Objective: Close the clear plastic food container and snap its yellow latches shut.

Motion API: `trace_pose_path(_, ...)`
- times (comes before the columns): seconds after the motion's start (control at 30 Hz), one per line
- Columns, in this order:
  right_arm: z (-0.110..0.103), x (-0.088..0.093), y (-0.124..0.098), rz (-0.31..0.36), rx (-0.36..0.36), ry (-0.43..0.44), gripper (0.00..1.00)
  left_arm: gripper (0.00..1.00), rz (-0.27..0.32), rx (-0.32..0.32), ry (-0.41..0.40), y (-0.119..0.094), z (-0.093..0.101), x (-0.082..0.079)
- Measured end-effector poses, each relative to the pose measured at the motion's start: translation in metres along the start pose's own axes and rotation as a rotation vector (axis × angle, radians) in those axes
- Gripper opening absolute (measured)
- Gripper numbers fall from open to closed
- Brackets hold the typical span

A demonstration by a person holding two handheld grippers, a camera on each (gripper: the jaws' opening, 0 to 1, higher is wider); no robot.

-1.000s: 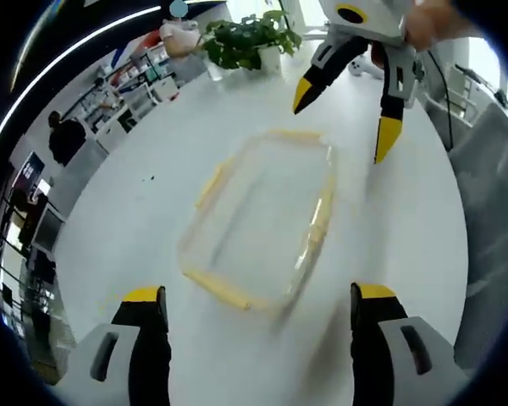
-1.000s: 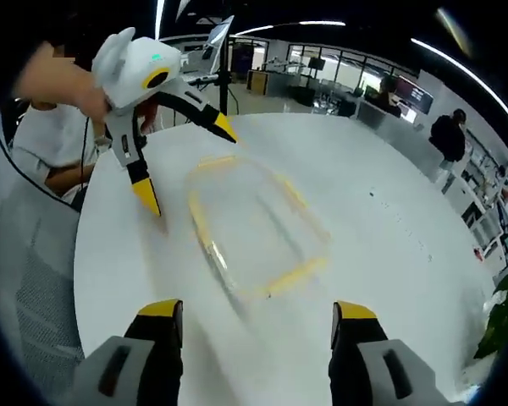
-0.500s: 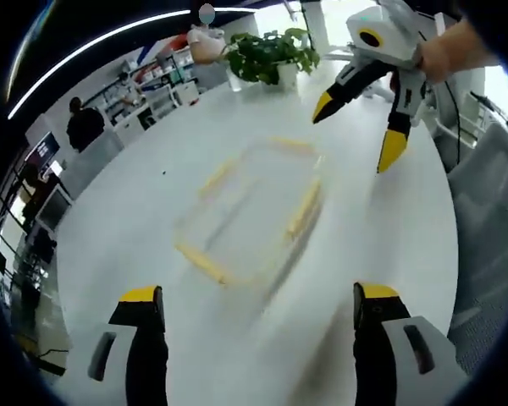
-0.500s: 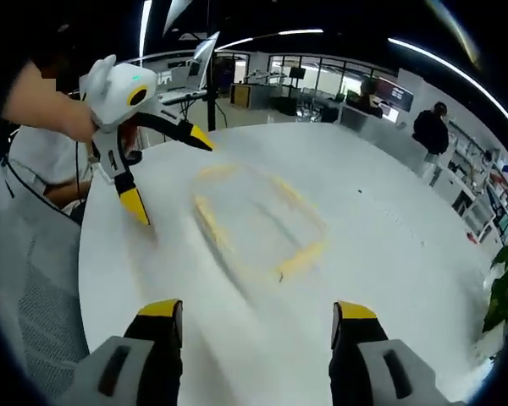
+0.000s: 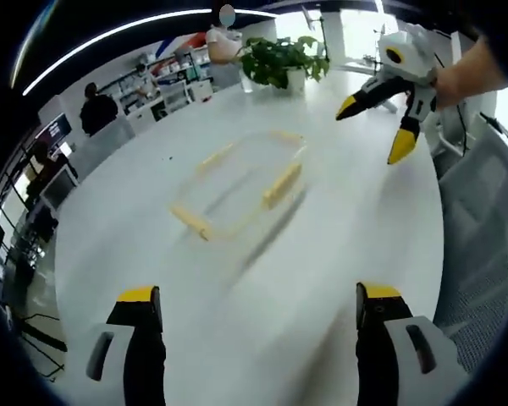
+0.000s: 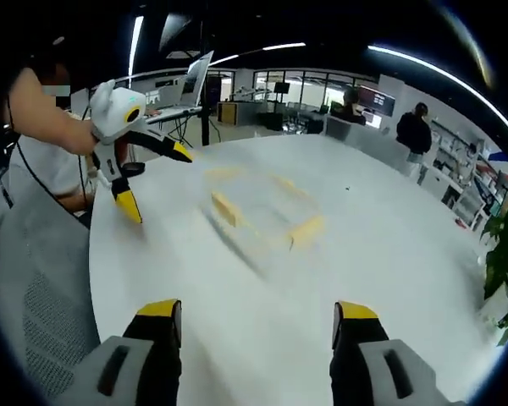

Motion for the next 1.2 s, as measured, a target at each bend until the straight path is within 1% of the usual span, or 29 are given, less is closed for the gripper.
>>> trace_pose_path(0.17,-0.005,0.011,-0.013,0.030,0.023,0.027,0.71,0.94,0.029,0.002,0.005,-0.003,0.015,0.006)
trace_pose_path(0.3,-0.010,0.020,-0.021,0.035,0.037,0.043,0.71,0.94,0.056,-0.012,-0.036,-0.005,0.022,0.013)
trace_pose_path(0.43,-0.011,0.018,-0.030,0.064,0.059,0.062,0.72,0.94,0.079,-0.014,-0.056,-0.009,0.032,0.018)
trace_pose_path(0.53,-0.012,0.017,-0.036,0.083,0.072,0.071,0.73,0.95,0.087,-0.016,-0.047,-0.014,0.038,0.021)
trace_pose_path(0.6,-0.013,0.019,-0.040,0.084,0.075,0.081,0.72,0.95,0.101,-0.019,-0.057,-0.018,0.040,0.023)
trace_pose_path(0.7,-0.014,0.022,-0.045,0.087,0.081,0.087,0.72,0.95,0.104,-0.024,-0.070,-0.024,0.042,0.031)
trace_pose_path(0.77,-0.016,0.026,-0.049,0.082,0.081,0.081,0.72,0.96,0.120,-0.021,-0.105,-0.028,0.045,0.035)
trace_pose_path(0.8,-0.016,0.027,-0.050,0.083,0.084,0.078,0.72,0.97,0.123,-0.025,-0.107,-0.031,0.046,0.038)
trace_pose_path(0.87,-0.016,0.028,-0.054,0.082,0.086,0.085,0.72,0.97,0.130,-0.032,-0.108,-0.034,0.050,0.040)
trace_pose_path(1.03,-0.016,0.034,-0.062,0.086,0.106,0.103,0.72,0.96,0.156,-0.044,-0.147,-0.043,0.060,0.046)
trace_pose_path(1.13,-0.016,0.038,-0.067,0.086,0.123,0.118,0.72,0.95,0.151,-0.055,-0.156,-0.047,0.064,0.050)
trace_pose_path(1.2,-0.016,0.038,-0.070,0.087,0.126,0.137,0.71,0.95,0.178,-0.066,-0.183,-0.052,0.064,0.050)
Point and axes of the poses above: the point that each gripper's makers call its tool centre point, and the gripper's own axes: y roughly forward along the fingers, z roughly to its right, x roughly out of its underside, the point moved 1 cm from there along -y, roughly backward along the fingers, and after that the axes turned 15 degrees about x, right-handed, at the moved point
